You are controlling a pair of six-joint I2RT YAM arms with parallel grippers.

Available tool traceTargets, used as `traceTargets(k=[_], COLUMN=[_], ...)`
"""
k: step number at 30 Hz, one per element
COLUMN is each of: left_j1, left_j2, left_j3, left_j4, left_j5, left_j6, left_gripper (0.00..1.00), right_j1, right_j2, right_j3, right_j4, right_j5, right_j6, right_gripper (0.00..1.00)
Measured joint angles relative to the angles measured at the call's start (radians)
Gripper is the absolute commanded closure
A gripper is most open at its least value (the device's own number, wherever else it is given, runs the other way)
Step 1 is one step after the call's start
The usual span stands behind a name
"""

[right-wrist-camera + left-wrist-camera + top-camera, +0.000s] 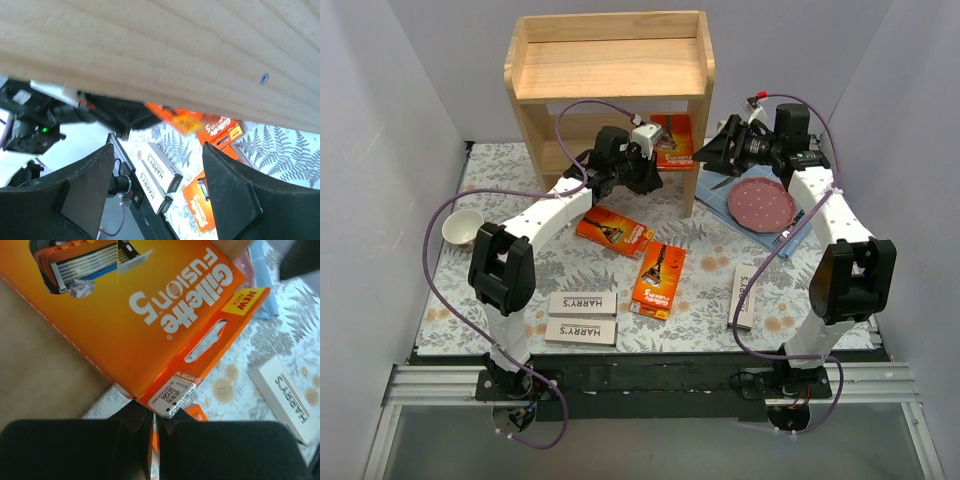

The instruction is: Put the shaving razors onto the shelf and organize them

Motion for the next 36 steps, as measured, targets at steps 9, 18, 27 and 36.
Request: traceTargets(k=[9, 18, 27, 36], left_j1=[0.013, 0.014, 0.014, 0.014], left_j2=[0.088, 0.074, -0.365, -0.545], left_j3=[0.103, 0.068, -0.408, -0.843], left_j4=[0.011, 0.027, 0.037, 0.073], left_j5=[-0.022, -0.021, 0.016, 0.162], left_j6=[-0.009, -0.017, -0.068, -0.257], left_gripper=[1.00, 0.65, 0.42, 0.48], right_j1=[-0.018, -0.027, -0.027, 0.060], right_j2=[-0.034, -0.040, -0.137, -0.100], right_j3=[-0.077, -0.092, -0.338, -0.605], right_j4=[-0.013, -0.014, -0.094, -0.050], right_j5=[-0.007, -0.007, 0.023, 0.020], right_j6=[-0.022, -0.069, -0.193, -0.179], right_gripper=[0.24, 0.25, 0.25, 0.30])
